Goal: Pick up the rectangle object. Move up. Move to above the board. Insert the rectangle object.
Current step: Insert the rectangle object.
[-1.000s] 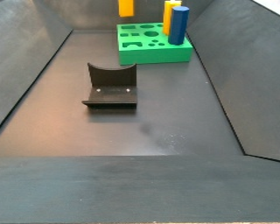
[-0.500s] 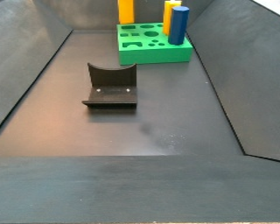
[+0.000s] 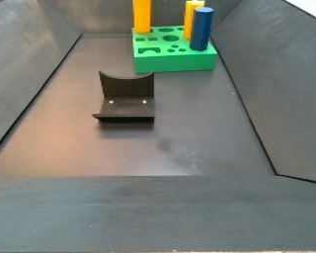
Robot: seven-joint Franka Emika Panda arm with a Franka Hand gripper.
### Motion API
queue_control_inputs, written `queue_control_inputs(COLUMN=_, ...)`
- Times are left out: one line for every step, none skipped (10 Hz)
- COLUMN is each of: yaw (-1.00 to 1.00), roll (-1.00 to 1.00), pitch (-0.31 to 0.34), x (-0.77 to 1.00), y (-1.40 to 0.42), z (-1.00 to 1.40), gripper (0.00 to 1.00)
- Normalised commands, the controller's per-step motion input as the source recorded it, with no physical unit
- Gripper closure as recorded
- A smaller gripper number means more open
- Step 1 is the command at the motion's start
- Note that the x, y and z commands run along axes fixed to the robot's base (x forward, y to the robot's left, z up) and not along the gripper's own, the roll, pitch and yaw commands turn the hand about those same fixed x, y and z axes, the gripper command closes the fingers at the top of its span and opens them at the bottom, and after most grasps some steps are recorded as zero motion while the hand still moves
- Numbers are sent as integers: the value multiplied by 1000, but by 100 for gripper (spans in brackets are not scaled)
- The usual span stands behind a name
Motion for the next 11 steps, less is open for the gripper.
queue_control_inputs(yaw=-203, roll=73, pitch=0, x=-397, y=183, z=-486, gripper=100)
queue_control_inputs(yaw=-237, roll=63, pitch=0, x=-380, y=63, z=-437, gripper=100)
queue_control_inputs(yaw=-234, roll=57, pitch=-3, x=-346, y=0, z=-411, gripper=100)
queue_control_inputs(yaw=-214, roll=71, pitch=0, x=-409, y=0, z=-377, gripper=100)
queue_control_inputs(yaw=-46, roll=77, pitch=0, x=-183, y=0, z=-354, gripper=100)
queue_control_inputs(yaw=29, roll=171, pitch=-7, x=34, y=-80, z=-580, gripper=100)
queue_control_inputs(yaw=106, roll=213, pitch=-44, x=237, y=-57, z=-786, gripper=100)
queue_control_inputs(yaw=129, roll=217, pitch=-63, x=243, y=-46, z=-757, gripper=100)
queue_control_inputs(yaw=-140, roll=0, pitch=-49, x=-180, y=0, z=-40, gripper=100)
queue_control_inputs(yaw=0, roll=3, pitch=20, x=20, y=0, z=0, gripper=100)
queue_control_inputs(yaw=0, roll=0, pitch=0, x=0, y=0, z=0, gripper=100)
